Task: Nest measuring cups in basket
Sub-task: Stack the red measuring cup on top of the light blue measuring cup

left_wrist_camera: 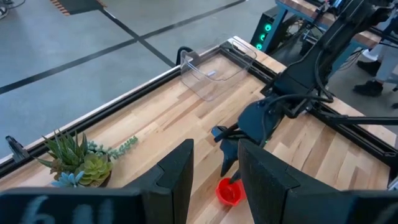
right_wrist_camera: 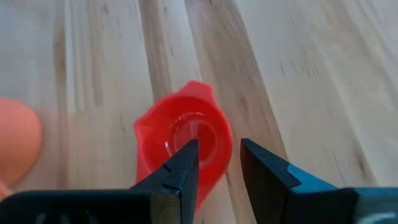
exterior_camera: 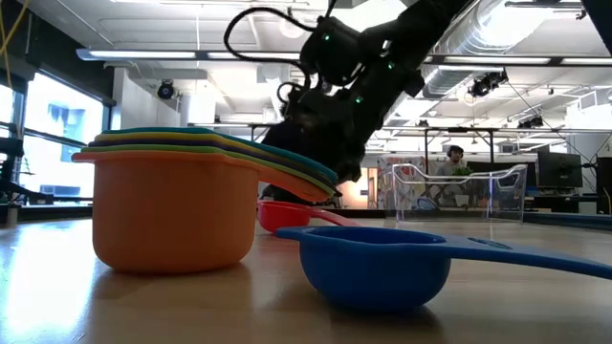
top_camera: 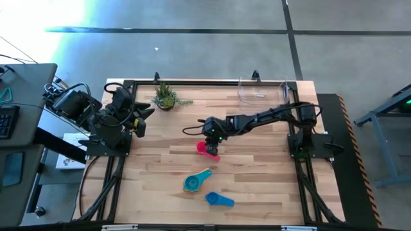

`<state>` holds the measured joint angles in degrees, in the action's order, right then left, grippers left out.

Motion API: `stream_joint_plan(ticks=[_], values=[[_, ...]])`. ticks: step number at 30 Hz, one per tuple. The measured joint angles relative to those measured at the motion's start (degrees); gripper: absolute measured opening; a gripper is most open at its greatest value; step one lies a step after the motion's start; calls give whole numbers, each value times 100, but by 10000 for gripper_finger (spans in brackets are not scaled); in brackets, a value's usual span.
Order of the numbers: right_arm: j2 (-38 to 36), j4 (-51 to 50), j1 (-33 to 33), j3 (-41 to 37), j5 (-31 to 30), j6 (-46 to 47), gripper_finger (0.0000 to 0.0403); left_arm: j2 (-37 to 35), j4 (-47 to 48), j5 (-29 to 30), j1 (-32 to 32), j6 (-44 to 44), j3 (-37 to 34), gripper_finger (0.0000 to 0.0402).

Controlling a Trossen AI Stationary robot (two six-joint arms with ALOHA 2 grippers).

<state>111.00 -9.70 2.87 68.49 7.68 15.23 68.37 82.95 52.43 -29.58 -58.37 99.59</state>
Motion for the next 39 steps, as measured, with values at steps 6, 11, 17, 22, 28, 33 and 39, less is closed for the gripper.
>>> stream_joint_plan(ticks=[6, 11, 17, 22, 28, 33, 39], values=[[216, 88, 0, 0, -13, 145, 110, -1, 16, -16, 0, 1, 0, 115], [325, 109, 0, 2, -6, 277, 110, 1, 26, -25, 0, 4, 0, 115], [323, 78, 0, 0, -1, 294, 64, -1, 43, -32, 0, 4, 0, 115], [323, 70, 0, 0, 189, 291, 9, -1, 43, -38, 0, 150, 0, 115], [289, -50, 2, 0, 291, 426, 6, -1, 43, -41, 0, 210, 0, 115], [156, -605, -3, 387, 197, 259, 5, -1, 43, -42, 0, 208, 0, 115], [148, -1662, -208, 1622, 20, -464, 3, -1, 40, -42, 0, 207, 0, 115]])
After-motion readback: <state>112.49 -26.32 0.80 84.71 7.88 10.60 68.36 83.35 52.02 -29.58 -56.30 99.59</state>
